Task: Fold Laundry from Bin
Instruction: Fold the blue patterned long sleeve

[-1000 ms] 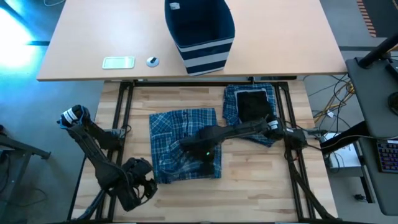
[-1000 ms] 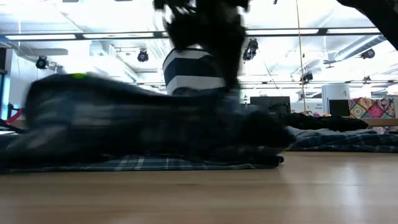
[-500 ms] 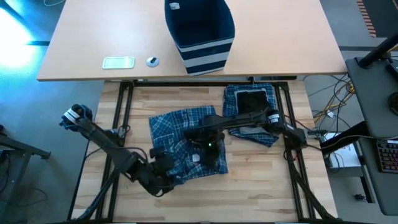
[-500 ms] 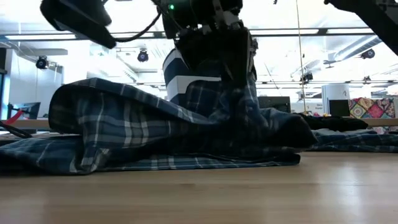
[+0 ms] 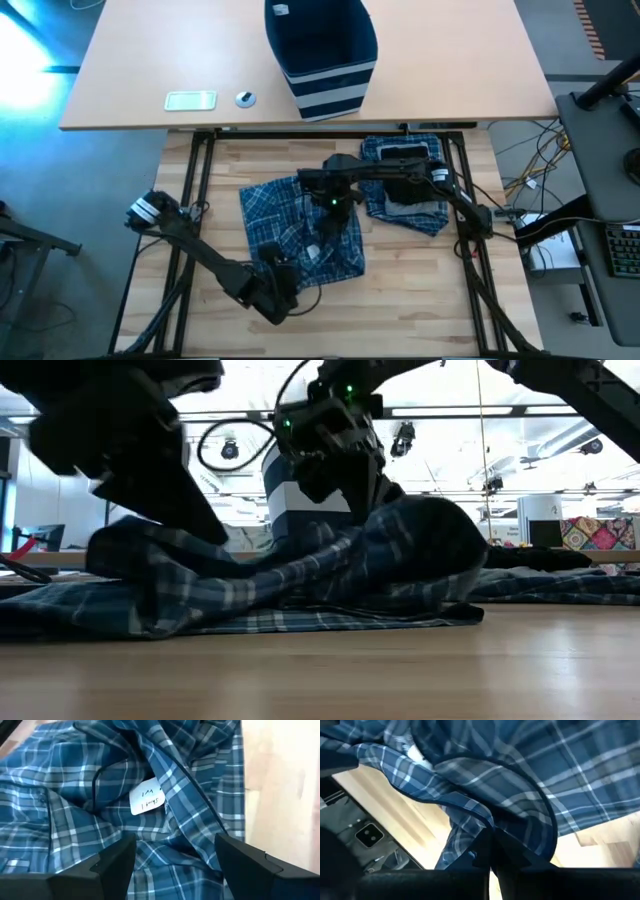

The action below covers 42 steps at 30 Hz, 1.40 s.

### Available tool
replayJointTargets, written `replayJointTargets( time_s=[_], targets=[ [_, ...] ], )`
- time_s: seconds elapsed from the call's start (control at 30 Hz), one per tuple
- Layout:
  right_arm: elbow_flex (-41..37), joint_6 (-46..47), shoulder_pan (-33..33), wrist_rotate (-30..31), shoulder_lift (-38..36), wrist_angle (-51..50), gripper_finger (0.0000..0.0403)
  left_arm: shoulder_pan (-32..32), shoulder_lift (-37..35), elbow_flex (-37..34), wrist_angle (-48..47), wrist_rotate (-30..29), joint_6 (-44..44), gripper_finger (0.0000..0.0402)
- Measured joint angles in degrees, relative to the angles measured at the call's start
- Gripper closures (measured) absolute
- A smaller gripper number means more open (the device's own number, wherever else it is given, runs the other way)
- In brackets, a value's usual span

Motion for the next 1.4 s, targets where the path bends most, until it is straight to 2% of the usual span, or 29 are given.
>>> replayJointTargets(
  time_s=[0.23,0.53,0.7,0.87,1.0,1.13,1.27,1.4],
  targets=[
    [-6.7,-0.1,-2.0,-0.1,0.0,1.3,0.0394,0.6,3.0,2.2,0.8,3.6,-0.2,0.0164],
    [-16.5,1.2,-2.8,1.5,0.0,11.2,0.0394,0.1,1.4,2.2,-4.4,9.3,1.0,0.017],
    [-19.8,1.0,-2.8,4.2,0.0,14.0,0.0394,-1.9,-4.2,2.2,-9.8,10.6,-0.6,0.017],
    [-18.8,-4.4,-0.8,11.1,-1.3,14.5,0.0386,-2.5,-9.8,1.0,-11.6,13.3,-2.3,0.017],
    [-15.7,-8.5,2.5,17.4,-4.8,14.7,0.035,-2.4,-11.3,-1.6,-12.1,14.4,-3.1,0.0171],
    [-14.2,-13.0,7.5,24.1,-9.6,13.9,0.0291,-2.4,-14.3,-3.5,-13.5,14.4,-6.2,0.0171],
    [-14.5,-20.0,15.5,34.5,-14.5,14.9,0.0238,-2.4,-19.5,-6.2,-14.5,14.3,-8.3,0.0171],
    [-15.0,-25.9,25.1,39.3,-17.3,22.0,0.0209,-2.4,-24.7,-9.1,-14.6,14.3,-9.5,0.0171]
  ],
)
